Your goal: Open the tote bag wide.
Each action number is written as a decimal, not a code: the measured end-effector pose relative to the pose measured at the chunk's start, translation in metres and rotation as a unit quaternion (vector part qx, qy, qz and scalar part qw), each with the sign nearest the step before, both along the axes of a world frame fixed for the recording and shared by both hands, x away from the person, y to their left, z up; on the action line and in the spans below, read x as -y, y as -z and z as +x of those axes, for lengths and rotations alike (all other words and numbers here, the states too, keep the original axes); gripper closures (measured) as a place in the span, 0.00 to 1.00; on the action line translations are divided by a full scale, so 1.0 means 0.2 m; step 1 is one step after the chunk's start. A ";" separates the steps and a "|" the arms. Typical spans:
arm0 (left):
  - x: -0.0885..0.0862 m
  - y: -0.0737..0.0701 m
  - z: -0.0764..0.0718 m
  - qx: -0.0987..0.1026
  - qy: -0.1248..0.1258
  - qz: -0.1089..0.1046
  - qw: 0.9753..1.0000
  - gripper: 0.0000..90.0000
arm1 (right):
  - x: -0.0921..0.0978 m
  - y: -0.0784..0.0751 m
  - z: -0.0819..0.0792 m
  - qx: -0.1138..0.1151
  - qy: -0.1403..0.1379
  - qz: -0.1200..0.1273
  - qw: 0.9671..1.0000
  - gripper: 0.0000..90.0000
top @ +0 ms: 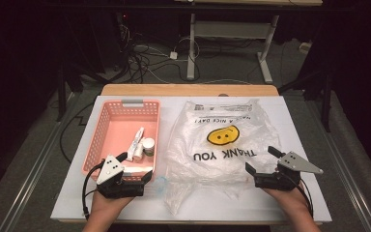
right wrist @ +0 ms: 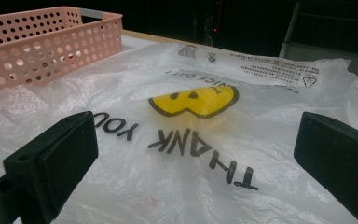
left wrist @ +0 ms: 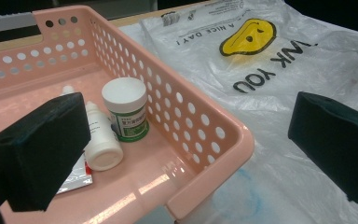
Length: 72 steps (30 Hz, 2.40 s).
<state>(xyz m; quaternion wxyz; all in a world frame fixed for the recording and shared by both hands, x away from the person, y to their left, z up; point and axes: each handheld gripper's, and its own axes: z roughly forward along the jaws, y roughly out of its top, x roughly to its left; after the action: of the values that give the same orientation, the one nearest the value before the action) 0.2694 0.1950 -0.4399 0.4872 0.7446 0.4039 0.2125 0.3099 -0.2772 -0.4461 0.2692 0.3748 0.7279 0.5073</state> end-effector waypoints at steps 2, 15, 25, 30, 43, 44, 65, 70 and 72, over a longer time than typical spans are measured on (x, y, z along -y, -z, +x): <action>0.00 0.00 0.00 0.000 0.001 0.001 1.000 0.00 | 0.00 0.00 0.00 -0.001 0.003 0.003 1.000 0.00; -0.01 0.00 0.01 0.003 0.006 0.009 1.000 0.00 | 0.00 -0.01 -0.01 0.000 0.007 -0.010 1.000 0.00; -0.02 -0.01 0.01 0.002 0.008 0.001 1.000 0.00 | 0.06 -0.04 0.01 -0.016 0.019 -0.015 1.000 0.00; -0.03 -0.01 0.01 0.001 0.007 0.000 1.000 0.00 | 0.13 -0.04 0.03 -0.021 0.033 -0.016 0.999 0.00; -0.02 -0.01 0.01 -0.004 0.006 0.001 1.000 0.00 | 0.33 -0.04 0.05 -0.045 0.083 -0.015 0.995 0.06; -0.02 -0.01 0.01 -0.004 0.006 0.002 1.000 0.00 | 0.35 -0.03 0.05 -0.046 0.086 -0.015 0.995 0.07; -0.01 -0.01 0.01 -0.009 0.007 0.008 1.000 0.00 | 0.48 0.11 0.14 -0.158 0.120 -0.041 0.979 0.21; -0.01 -0.01 0.01 -0.009 0.009 0.008 1.000 0.00 | 0.47 0.13 0.15 -0.180 0.114 -0.043 0.976 0.27; -0.01 -0.01 0.01 -0.013 0.015 0.010 1.000 0.00 | 0.46 0.14 0.16 -0.183 0.109 -0.045 0.976 0.29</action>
<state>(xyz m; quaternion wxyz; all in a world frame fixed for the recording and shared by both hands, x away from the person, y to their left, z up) 0.2721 0.1965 -0.4371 0.4778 0.7578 0.3971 0.1995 0.3410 -0.3699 -0.4734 0.2019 0.5261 0.7417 0.3638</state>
